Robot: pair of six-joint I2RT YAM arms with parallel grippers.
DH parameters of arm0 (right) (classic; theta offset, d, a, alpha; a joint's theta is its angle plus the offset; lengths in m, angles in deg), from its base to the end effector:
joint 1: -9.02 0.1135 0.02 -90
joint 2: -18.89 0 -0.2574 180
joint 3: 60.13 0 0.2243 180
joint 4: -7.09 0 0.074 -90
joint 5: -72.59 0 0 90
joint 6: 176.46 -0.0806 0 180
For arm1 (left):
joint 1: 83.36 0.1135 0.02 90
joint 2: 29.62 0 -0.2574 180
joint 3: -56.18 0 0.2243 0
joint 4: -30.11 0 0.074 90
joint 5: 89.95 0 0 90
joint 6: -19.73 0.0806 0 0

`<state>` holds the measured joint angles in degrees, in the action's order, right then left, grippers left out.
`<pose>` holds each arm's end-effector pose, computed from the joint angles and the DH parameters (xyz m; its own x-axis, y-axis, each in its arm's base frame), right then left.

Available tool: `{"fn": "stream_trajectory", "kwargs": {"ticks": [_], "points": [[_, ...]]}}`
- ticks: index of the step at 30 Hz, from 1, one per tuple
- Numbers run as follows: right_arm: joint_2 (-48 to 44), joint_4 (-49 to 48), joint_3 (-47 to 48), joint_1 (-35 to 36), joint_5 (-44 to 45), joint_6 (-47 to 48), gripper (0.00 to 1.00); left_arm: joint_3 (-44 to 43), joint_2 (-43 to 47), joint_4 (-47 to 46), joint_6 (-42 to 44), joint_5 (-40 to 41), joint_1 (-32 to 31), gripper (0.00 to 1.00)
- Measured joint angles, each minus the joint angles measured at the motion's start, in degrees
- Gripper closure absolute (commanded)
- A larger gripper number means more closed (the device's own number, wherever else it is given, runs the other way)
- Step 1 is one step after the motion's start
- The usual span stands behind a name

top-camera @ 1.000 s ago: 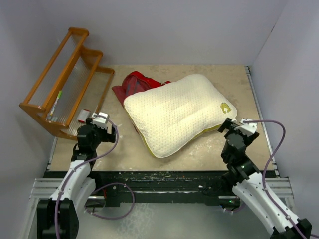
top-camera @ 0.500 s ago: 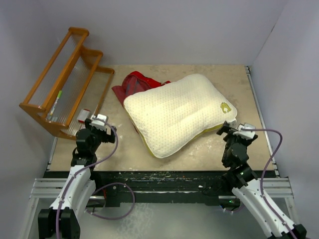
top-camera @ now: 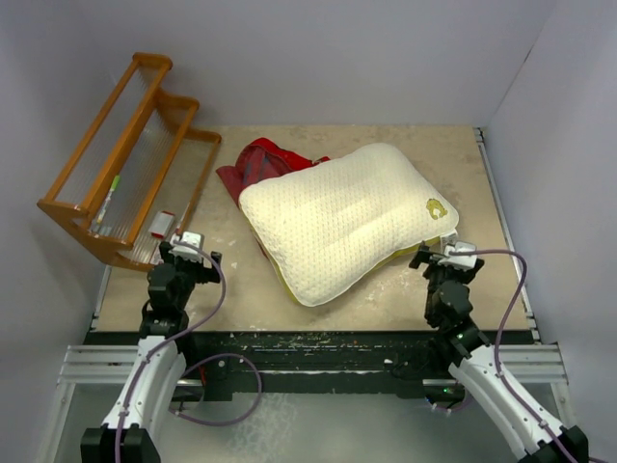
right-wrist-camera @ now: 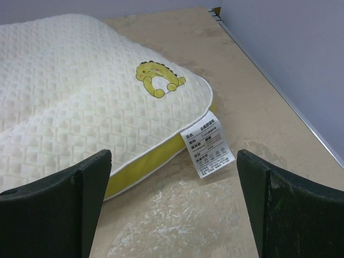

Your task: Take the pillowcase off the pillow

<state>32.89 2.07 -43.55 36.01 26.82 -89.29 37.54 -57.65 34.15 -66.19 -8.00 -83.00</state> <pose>0.1368 0.0066 0.2033 0.1321 0.1070 -0.9855 0.2847 0.9482 0.1411 0.1638 -0.0103 0.1621 -0.2224 0.0691 -0.9725 0.1462 0.9886 0.0368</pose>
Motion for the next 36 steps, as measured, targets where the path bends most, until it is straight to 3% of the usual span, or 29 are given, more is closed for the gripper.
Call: {"fn": "stream_trajectory", "kwargs": {"ticks": [3,11,36], "points": [[1.18,0.04,0.0,0.0,-0.37,0.02,0.0,0.2,1.11,0.33,-0.5,1.31,0.0,0.01],[-8.11,2.32,0.0,-0.02,-6.45,2.91,0.0,0.2,-0.07,-0.35,-0.68,3.41,0.0,0.01],[-4.68,2.36,0.0,-0.02,-7.98,3.28,0.0,0.2,-0.52,-0.94,-0.68,3.8,0.0,0.01]]}}
